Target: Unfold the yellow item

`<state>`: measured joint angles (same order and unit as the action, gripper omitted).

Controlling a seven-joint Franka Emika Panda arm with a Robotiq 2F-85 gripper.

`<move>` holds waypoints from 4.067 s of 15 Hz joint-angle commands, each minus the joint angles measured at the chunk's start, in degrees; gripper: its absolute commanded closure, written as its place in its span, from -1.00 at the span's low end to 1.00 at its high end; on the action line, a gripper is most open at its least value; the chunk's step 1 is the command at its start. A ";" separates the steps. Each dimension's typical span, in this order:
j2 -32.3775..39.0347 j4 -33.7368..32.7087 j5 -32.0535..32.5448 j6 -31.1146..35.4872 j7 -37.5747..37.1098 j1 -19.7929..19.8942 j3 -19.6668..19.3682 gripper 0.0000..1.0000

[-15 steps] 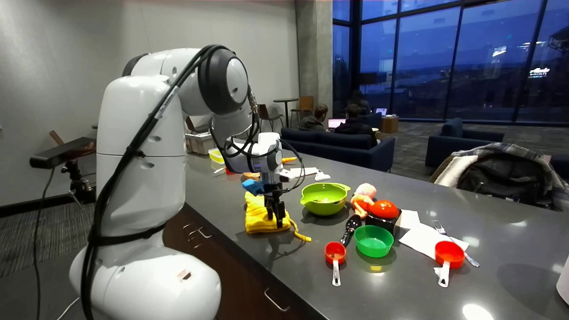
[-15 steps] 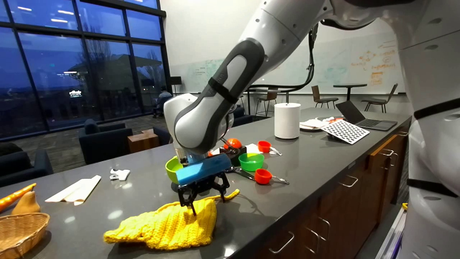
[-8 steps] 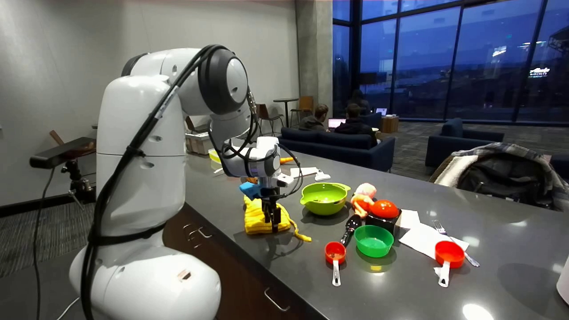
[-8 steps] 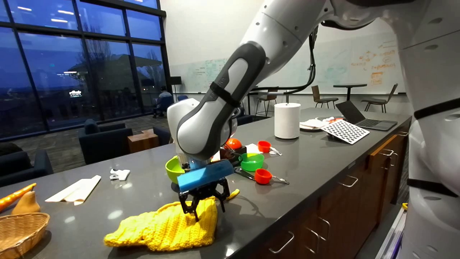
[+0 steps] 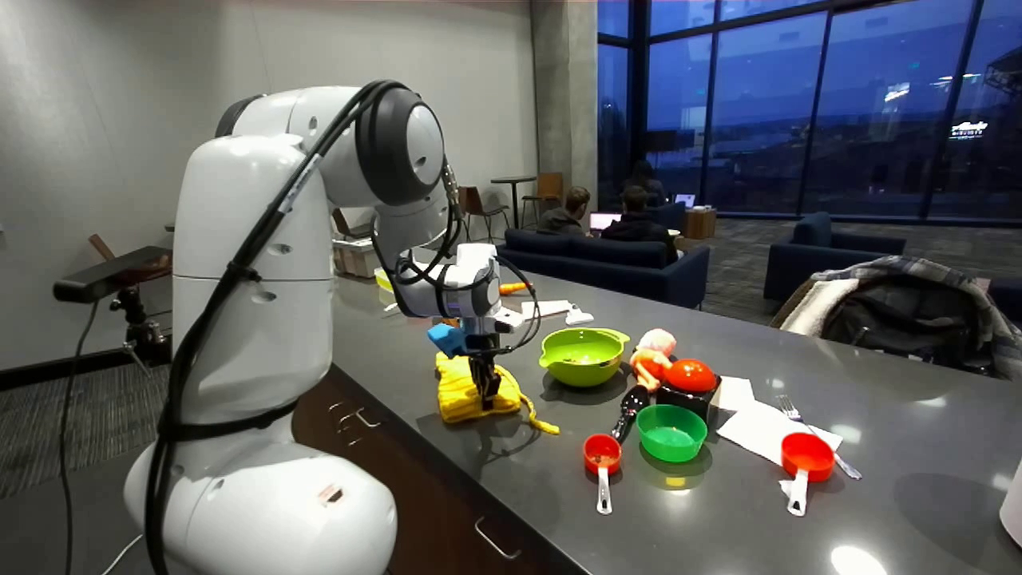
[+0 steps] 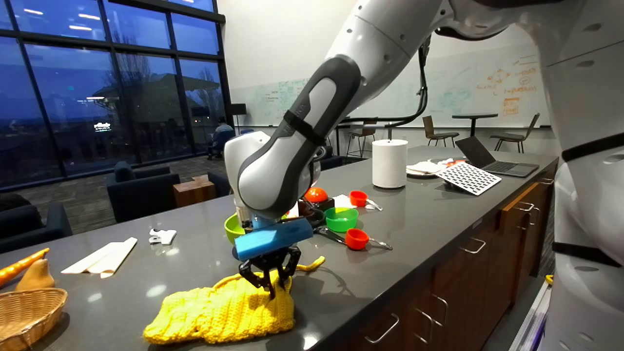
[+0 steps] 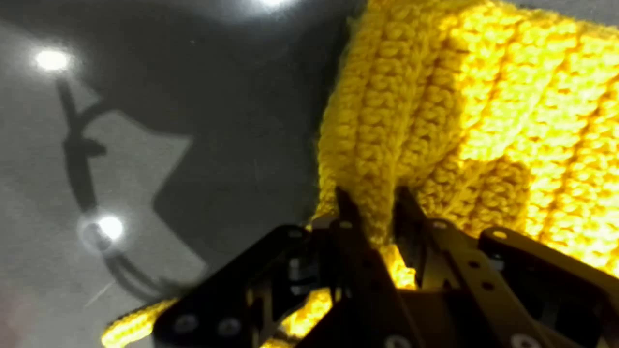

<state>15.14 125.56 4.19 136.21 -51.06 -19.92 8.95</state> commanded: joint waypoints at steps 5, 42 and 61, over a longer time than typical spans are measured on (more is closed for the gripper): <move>-3.65 1.96 2.47 -4.03 -0.13 0.44 -0.74 0.97; -16.85 -3.27 4.07 -18.92 13.30 5.21 1.57 -1.00; -28.31 -5.88 -1.19 -32.32 31.20 14.96 -3.43 -1.00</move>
<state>-11.50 120.67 4.83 106.83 -24.77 -6.34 6.51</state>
